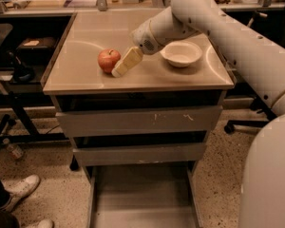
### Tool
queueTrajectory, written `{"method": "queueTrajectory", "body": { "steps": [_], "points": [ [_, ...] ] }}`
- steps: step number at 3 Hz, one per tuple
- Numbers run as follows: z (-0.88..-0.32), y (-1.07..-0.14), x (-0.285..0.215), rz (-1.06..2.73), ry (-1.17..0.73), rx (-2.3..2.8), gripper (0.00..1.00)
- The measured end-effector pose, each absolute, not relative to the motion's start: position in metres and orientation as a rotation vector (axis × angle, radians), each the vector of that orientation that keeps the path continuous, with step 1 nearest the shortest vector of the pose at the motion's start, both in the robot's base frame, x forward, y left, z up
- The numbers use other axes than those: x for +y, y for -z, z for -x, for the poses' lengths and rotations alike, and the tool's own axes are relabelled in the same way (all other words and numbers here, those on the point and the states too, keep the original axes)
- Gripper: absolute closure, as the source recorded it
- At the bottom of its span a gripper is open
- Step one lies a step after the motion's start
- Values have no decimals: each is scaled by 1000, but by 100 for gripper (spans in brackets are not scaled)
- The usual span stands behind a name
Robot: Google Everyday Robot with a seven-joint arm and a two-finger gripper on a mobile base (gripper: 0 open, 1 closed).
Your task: Place apple into bottom drawer
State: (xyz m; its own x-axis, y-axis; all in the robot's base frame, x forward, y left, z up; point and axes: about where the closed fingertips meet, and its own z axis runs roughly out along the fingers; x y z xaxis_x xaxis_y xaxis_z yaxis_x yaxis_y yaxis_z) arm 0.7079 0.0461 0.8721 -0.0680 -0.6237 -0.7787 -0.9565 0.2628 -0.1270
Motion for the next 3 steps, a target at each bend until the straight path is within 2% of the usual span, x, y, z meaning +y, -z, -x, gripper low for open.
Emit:
{"method": "queueTrajectory", "body": {
  "steps": [3],
  "points": [
    [-732, -836, 82, 1449, -650, 1806, 0]
  ]
}}
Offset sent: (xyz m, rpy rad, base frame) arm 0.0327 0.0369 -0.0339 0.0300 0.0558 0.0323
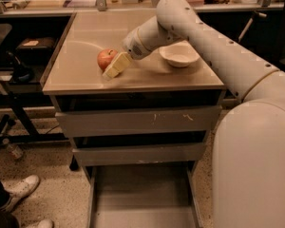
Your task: Place apple into bottom drawer
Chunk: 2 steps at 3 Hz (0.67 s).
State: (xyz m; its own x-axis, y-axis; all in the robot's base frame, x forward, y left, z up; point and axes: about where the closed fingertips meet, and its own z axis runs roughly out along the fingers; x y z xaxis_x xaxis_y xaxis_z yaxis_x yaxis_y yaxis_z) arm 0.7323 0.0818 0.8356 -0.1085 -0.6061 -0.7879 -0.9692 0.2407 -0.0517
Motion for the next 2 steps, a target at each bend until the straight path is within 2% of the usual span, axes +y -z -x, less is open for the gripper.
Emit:
{"method": "queueTrajectory", "body": {
  "steps": [1, 2],
  "points": [
    [-734, -832, 87, 1445, -664, 1825, 0],
    [-734, -832, 87, 1445, -664, 1825, 19]
  ]
}}
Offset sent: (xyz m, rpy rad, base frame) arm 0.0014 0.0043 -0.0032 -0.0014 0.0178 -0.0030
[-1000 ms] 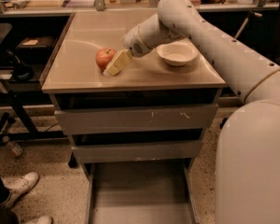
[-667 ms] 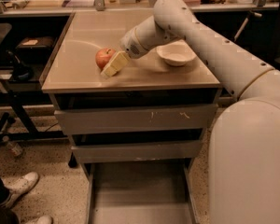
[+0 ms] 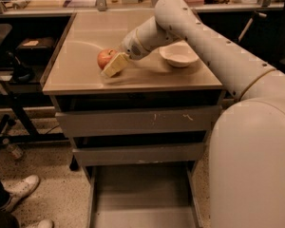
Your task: Place apple into bottom drawer
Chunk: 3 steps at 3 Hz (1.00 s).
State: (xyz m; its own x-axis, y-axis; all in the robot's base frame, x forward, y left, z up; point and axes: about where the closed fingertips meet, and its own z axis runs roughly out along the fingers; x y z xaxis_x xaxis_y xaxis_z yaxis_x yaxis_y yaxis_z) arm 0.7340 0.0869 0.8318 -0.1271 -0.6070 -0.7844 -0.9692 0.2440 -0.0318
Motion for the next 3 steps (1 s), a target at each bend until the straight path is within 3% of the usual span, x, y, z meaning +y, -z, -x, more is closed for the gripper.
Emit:
{"method": "queueTrajectory", "body": {
  "steps": [3],
  "points": [
    [-734, -832, 87, 1445, -664, 1825, 88]
  ]
}}
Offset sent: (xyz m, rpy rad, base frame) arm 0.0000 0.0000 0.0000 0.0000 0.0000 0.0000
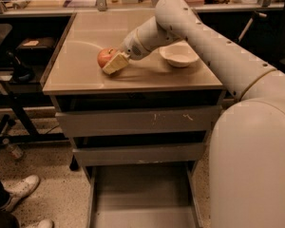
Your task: Place apple into bottom drawer
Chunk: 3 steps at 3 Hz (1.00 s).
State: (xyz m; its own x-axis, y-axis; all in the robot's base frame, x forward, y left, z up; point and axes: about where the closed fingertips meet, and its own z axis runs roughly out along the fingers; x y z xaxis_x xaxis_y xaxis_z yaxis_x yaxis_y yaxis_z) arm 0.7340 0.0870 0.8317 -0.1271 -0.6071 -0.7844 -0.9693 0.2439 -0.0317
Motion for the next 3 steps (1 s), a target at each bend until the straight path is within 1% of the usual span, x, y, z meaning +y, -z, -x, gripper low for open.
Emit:
{"method": "queueTrajectory", "body": {
  "steps": [1, 2, 3],
  "points": [
    [-734, -832, 87, 1445, -664, 1825, 100],
    [-717, -832, 81, 1430, -635, 1851, 100],
    [-680, -867, 57, 1332, -535, 1873, 100]
  ]
}}
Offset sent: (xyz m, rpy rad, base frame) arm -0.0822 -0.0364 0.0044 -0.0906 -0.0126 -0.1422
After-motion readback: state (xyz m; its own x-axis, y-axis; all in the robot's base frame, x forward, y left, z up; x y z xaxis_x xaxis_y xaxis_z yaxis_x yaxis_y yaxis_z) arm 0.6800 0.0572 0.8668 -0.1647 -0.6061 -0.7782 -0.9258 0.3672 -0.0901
